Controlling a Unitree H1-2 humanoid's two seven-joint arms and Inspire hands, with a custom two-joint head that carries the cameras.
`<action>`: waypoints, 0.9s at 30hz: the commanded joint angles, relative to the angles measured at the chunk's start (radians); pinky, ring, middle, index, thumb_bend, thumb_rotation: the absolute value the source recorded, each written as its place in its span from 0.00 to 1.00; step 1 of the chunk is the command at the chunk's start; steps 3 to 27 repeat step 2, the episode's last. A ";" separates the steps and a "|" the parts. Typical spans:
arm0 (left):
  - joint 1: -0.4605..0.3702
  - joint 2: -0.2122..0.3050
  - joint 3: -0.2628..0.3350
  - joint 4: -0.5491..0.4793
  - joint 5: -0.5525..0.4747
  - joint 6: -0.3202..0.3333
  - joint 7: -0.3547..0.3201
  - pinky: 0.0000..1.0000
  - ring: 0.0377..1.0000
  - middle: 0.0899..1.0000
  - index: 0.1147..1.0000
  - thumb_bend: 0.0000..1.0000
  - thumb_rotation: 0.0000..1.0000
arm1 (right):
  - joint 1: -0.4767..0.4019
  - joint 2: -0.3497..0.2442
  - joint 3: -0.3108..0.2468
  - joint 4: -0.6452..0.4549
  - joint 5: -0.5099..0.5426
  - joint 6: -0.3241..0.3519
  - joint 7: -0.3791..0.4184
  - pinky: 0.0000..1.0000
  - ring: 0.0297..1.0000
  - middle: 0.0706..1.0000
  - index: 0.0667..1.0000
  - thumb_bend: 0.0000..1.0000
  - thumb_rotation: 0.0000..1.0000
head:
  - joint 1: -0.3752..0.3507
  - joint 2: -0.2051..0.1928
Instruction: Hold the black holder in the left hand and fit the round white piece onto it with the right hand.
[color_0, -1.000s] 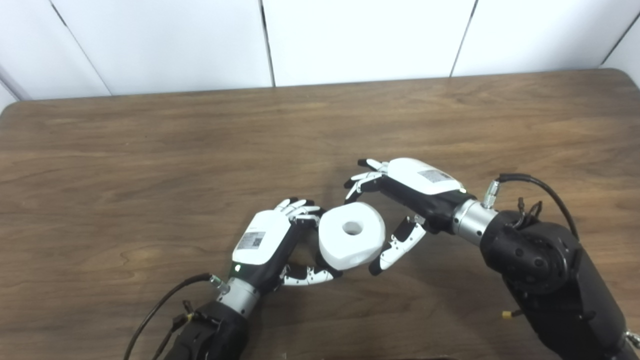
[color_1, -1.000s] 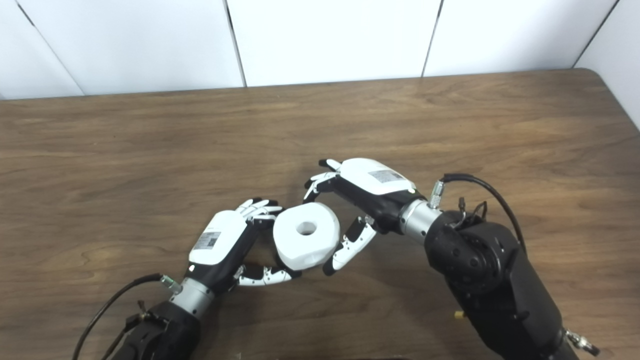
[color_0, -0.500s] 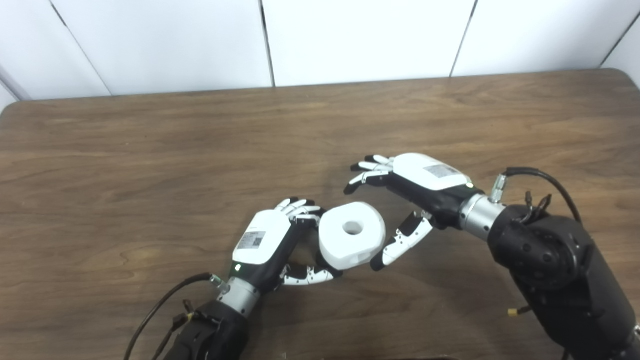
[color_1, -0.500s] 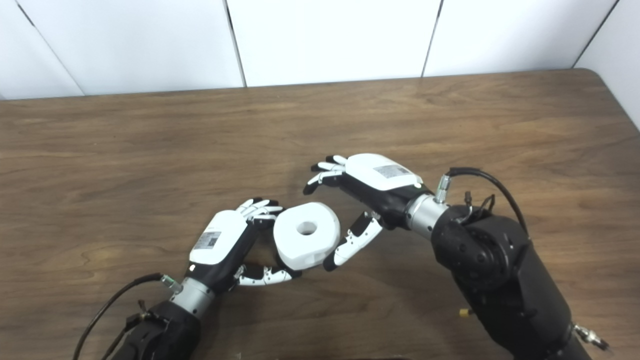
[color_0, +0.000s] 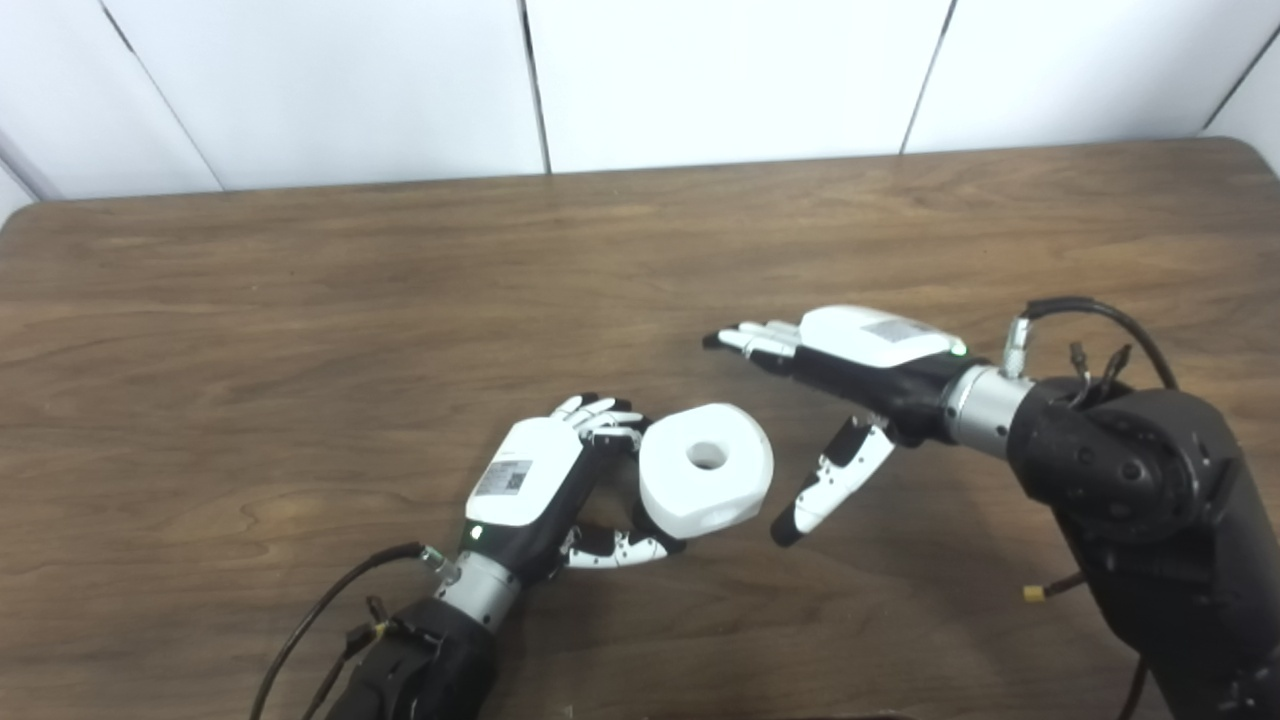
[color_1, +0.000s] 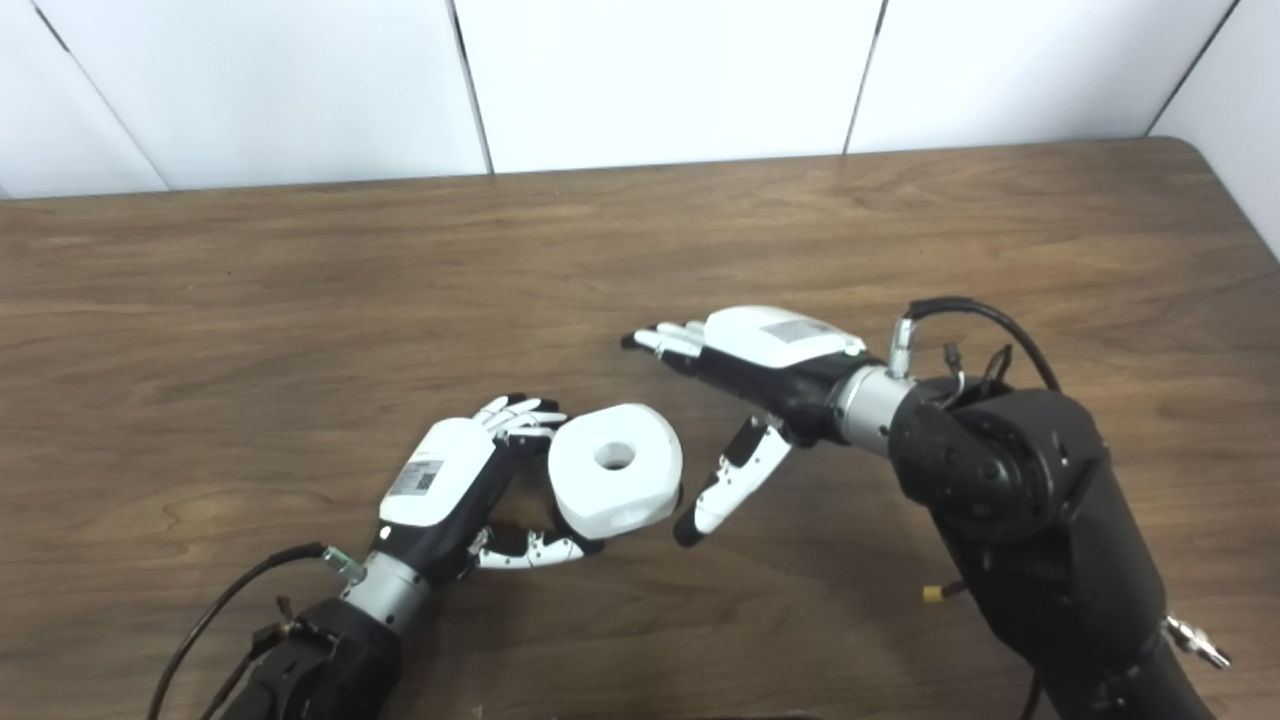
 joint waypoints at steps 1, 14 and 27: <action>0.007 0.006 -0.006 0.033 0.001 0.023 -0.050 0.93 0.86 0.75 0.42 0.52 0.05 | -0.047 0.002 -0.022 -0.036 -0.011 0.005 0.087 1.00 1.00 1.00 1.00 1.00 0.45 | 0.002 -0.001; 0.007 0.006 -0.004 0.035 0.001 0.024 -0.050 0.93 0.85 0.75 0.42 0.52 0.05 | -0.051 0.000 -0.026 -0.037 -0.011 0.005 0.093 1.00 1.00 1.00 1.00 1.00 0.46 | 0.002 -0.003; 0.007 0.006 -0.004 0.035 0.001 0.024 -0.050 0.93 0.85 0.75 0.42 0.52 0.05 | -0.051 0.000 -0.026 -0.037 -0.011 0.005 0.093 1.00 1.00 1.00 1.00 1.00 0.46 | 0.002 -0.003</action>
